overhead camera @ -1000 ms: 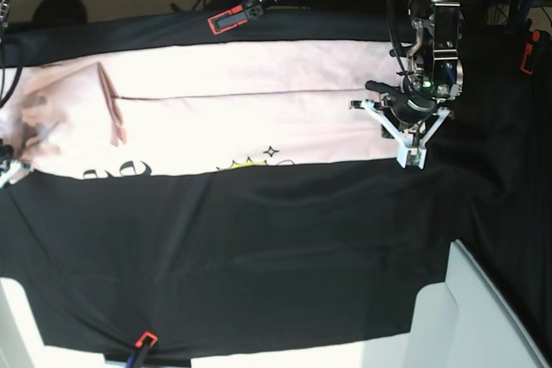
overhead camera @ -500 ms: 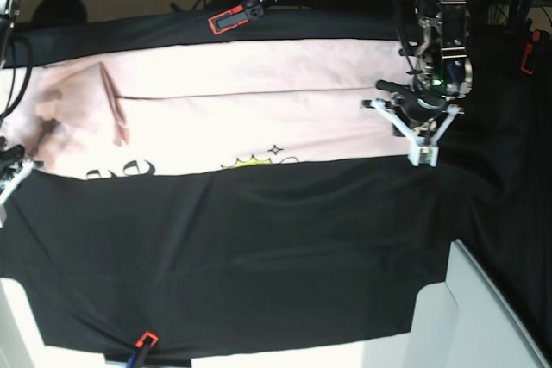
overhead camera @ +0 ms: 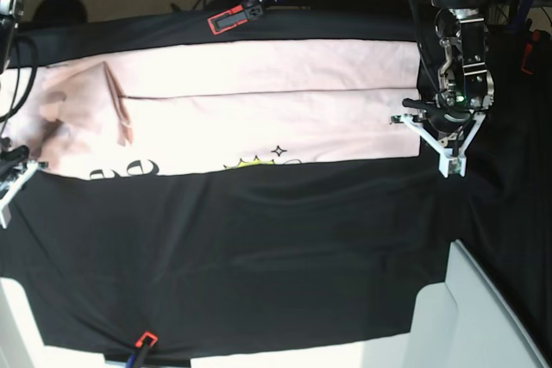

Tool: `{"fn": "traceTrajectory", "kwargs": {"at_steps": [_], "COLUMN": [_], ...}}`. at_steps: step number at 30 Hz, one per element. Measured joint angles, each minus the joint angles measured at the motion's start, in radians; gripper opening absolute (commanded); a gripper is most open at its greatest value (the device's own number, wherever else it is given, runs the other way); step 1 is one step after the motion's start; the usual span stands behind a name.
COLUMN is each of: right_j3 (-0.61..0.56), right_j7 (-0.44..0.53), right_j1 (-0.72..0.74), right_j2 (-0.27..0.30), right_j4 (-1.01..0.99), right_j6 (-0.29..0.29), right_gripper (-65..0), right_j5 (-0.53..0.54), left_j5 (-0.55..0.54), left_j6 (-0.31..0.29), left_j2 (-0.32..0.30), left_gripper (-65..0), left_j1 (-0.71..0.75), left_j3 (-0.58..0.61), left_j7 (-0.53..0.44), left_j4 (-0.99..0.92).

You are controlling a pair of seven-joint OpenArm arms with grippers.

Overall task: Fold the T-shirt properly
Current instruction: 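Open the left gripper and move it along the strip's folded edge, then grasp the strip's end corner with the left gripper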

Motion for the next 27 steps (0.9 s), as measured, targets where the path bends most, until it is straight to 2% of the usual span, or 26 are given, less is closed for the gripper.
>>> {"fn": "traceTrajectory", "kwargs": {"at_steps": [1,3,6,8,9,11,12,16,17,18,22,24,27], "right_j3": [0.000,0.011,0.101,0.138,0.154,0.187,0.206,0.259,0.264,0.264,0.263,0.263,0.263], "right_j7": [0.001,0.007,0.056,0.052,0.049,0.039,0.031,-0.033,-0.042,-0.046,-0.050,-0.054,-0.045], "right_j1": [-0.002,-0.002,-0.013,-0.027,-0.036,-0.048,-0.055,-0.096,-0.110,-0.124,-0.158,-0.159,-0.175], "right_j2": [0.001,0.002,-0.003,0.003,0.004,0.002,0.000,-0.001,0.002,0.003,-0.005,-0.008,-0.002], "right_j4": [0.000,-0.001,0.000,0.000,0.000,0.000,0.005,0.071,0.087,0.101,0.120,0.120,0.124], "right_j6": [0.000,0.000,0.000,0.000,-0.001,-0.008,0.002,0.000,-0.003,-0.008,0.000,0.000,0.000], "right_gripper": [-65.0,-65.0,-65.0,-65.0,-65.0,-65.0,-65.0,-65.0,-65.0,-65.0,-65.0,-65.0,-65.0], "right_j5": [0.001,0.003,0.002,-0.003,-0.006,-0.008,-0.001,-0.002,-0.006,-0.007,-0.002,0.000,0.000], "left_j5": [-0.005,-0.080,-0.298,-0.432,-0.481,-0.494,-0.496,-0.500,-0.500,-0.501,-0.500,-0.502,-0.507], "left_j6": [0.006,0.014,0.000,0.001,0.006,0.017,0.013,0.011,-0.005,-0.047,-0.280,-0.328,-0.362], "left_j2": [0.000,0.000,0.008,-0.005,-0.013,-0.047,-0.066,-0.094,-0.093,-0.093,-0.086,-0.078,-0.064], "left_gripper": [-65.0,-65.0,-65.0,-65.0,-65.0,-59.3,-52.9,-32.9,-29.9,-28.2,-27.0,-26.9,-26.9], "left_j1": [0.014,0.043,0.105,0.158,0.181,0.203,0.204,0.208,0.224,0.241,0.291,0.287,0.275], "left_j3": [-0.003,-0.008,-0.066,-0.120,-0.146,-0.171,-0.177,-0.188,-0.187,-0.185,-0.183,-0.184,-0.221], "left_j7": [0.000,0.010,0.000,-0.004,0.024,0.152,0.201,0.224,0.221,0.220,0.232,0.227,0.228], "left_j4": [0.039,0.139,0.311,0.379,0.389,0.371,0.345,0.275,0.272,0.272,0.259,0.239,0.193]}}
